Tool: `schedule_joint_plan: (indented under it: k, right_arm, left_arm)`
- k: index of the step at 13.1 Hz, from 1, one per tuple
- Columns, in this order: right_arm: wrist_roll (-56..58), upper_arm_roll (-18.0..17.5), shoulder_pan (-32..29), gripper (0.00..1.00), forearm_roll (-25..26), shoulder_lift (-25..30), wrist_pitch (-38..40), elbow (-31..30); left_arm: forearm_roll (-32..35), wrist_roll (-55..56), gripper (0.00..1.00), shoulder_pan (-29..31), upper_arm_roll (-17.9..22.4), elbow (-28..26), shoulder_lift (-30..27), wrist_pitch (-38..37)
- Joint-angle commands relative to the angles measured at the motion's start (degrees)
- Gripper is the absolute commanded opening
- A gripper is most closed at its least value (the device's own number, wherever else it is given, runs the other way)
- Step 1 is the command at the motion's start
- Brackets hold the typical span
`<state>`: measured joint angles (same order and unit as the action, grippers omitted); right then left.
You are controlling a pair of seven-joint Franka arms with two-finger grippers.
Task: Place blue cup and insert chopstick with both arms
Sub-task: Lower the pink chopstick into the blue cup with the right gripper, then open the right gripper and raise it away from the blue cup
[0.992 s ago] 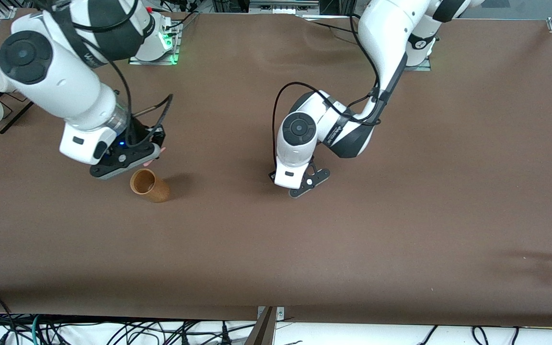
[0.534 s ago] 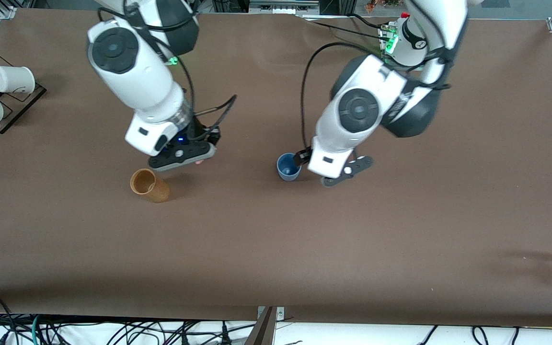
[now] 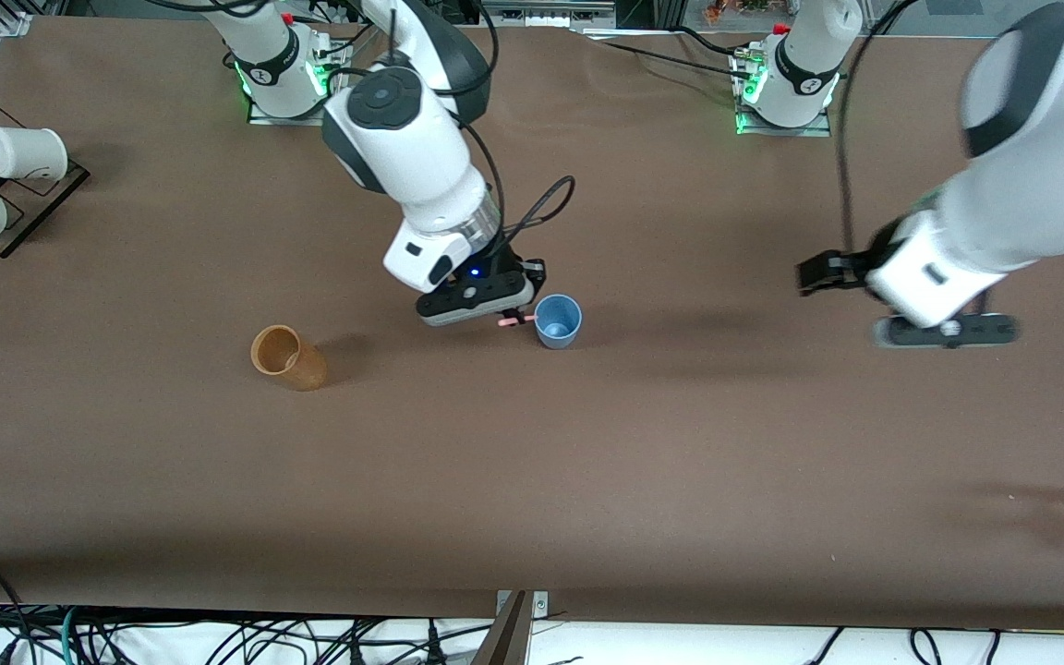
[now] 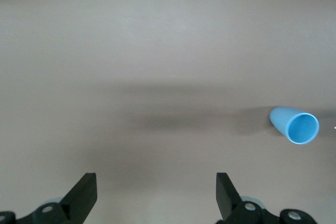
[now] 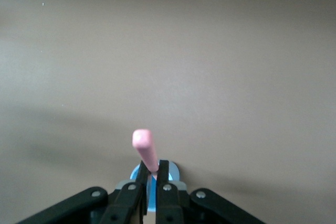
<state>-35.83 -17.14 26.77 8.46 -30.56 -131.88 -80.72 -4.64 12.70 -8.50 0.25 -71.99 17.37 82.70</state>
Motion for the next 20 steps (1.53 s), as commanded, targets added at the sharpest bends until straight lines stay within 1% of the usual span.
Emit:
schedule_joint_plan:
  k: [1, 3, 5, 6, 7, 9, 10, 11, 14, 17, 18, 19, 20]
  right_arm:
    - [-2.4, 0.3, 2.0, 0.0, 4.5, -4.4, 0.3, 6.1]
    - [-2.4, 0.3, 2.4, 0.0, 5.5, -5.6, 0.3, 7.4]
    - [-2.7, 0.4, 2.7, 0.0, 6.1, -6.2, 0.1, 7.5]
    - [-4.2, 0.5, 3.4, 0.0, 6.9, -6.3, 0.3, 7.3]
    - [-6.9, 0.4, 3.6, 0.0, 7.3, -6.6, 0.6, 7.1]
    - [-8.1, 0.4, 5.1, 0.0, 6.8, -6.7, 2.1, 6.7]
    - [-8.8, 0.4, 5.6, 0.0, 6.7, -6.8, 3.8, 6.7]
    - [-9.0, 0.4, 5.9, 0.0, 6.8, -6.8, 4.5, 6.7]
    - [-9.0, 0.5, 6.0, 0.0, 8.0, -6.8, 5.8, 6.7]
    - [-10.1, 0.5, 6.1, 0.0, 11.2, -7.8, 5.7, 6.1]
    - [-11.2, 0.5, 6.2, 0.12, 11.1, -8.6, 5.7, 6.1]
    - [-11.5, 0.5, 6.2, 0.39, 10.9, -8.9, 5.7, 6.2]
    - [-11.5, 0.4, 6.2, 0.63, 10.7, -8.9, 5.8, 6.1]
  left_arm:
    - [0.9, -2.5, 1.0, 4.7, 0.4, -3.9, -5.6, 0.4]
    - [0.8, -2.5, 1.0, 7.4, 0.4, -5.7, -7.9, 0.1]
    - [1.0, -2.9, 1.0, 8.2, 0.5, -6.6, -10.2, 0.2]
    - [0.0, -3.1, 1.0, 9.1, 0.5, -8.8, -10.7, 0.3]
    - [0.3, -6.3, 1.0, 9.1, 0.6, -9.8, -11.8, 0.4]
    - [0.7, -15.7, 1.0, 8.9, 1.3, -10.4, -13.0, 0.4]
    - [0.8, -16.2, 1.0, 8.2, 2.0, -10.7, -14.2, 0.2]
    - [0.8, -16.2, 1.0, 7.8, 2.1, -12.1, -15.3, 0.2]
    - [0.7, -16.2, 1.0, 5.8, 2.2, -12.3, -15.2, -0.1]
    - [0.6, -16.1, 1.0, 6.2, 2.0, -11.8, -13.9, -0.4]
    - [0.3, -16.2, 1.0, 6.3, 2.0, -11.8, -13.9, -0.4]
    - [0.3, -16.4, 1.0, 6.3, 2.0, -11.8, -13.8, -0.4]
    - [0.2, -16.3, 1.0, 6.3, 2.0, -11.8, -13.4, -0.4]
